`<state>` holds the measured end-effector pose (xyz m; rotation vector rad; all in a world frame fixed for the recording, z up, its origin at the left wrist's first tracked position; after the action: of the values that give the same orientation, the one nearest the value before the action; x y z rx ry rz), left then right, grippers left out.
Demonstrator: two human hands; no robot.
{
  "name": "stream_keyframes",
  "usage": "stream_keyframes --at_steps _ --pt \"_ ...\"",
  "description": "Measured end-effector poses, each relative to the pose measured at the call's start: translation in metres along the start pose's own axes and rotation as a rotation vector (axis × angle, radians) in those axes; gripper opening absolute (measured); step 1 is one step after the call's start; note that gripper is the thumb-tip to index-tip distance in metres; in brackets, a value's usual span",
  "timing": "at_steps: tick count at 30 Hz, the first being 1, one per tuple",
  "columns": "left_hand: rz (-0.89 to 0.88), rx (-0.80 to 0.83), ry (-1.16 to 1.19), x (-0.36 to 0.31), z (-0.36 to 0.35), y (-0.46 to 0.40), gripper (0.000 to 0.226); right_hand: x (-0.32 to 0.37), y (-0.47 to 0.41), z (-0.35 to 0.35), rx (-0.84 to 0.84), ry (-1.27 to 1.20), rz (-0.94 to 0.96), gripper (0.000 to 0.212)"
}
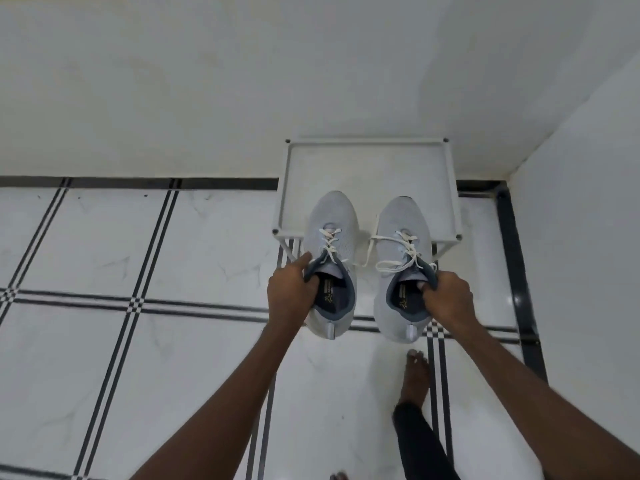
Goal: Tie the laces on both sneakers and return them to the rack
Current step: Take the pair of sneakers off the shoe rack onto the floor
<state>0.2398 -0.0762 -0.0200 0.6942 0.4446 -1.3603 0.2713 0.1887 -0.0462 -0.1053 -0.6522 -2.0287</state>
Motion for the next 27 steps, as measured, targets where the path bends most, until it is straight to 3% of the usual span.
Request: stream_keyframes --at_steps 6,14,17,20,27 --pt "0.05 0.037 0.038 0.081 -0.055 0.062 0.025 -0.049 0.054 -0.096 0.067 0.019 -0.042 0.023" --pt "0.136 0.09 0.046 0.213 -0.193 0.086 0.029 -0.13 0.026 -0.27 0.148 0.057 -0.055 0.029" --pt "0.122 0.092 0.01 0.265 -0.249 0.082 0.022 -0.161 0.003 -0.334 0.136 0.105 -0.06 0.03" --pt "0.09 0.074 -0.038 0.308 -0.297 0.078 0.031 -0.184 -0.022 -0.38 0.088 0.166 -0.049 0.03" --pt "0.069 0.015 -0.01 0.367 -0.362 0.075 0.038 -0.214 -0.052 -0.444 -0.004 0.167 0.061 0.022"
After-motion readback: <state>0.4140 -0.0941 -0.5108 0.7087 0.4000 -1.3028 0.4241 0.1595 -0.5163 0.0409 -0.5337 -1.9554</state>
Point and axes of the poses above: each hand's wrist, its own y-axis away from the middle knuckle, its own z-axis out of the back of the hand, x = y × z, the point moved 1 cm from there along -y, towards the middle knuckle, and after that the axes turned 9 degrees about y, right-handed, at the moved point
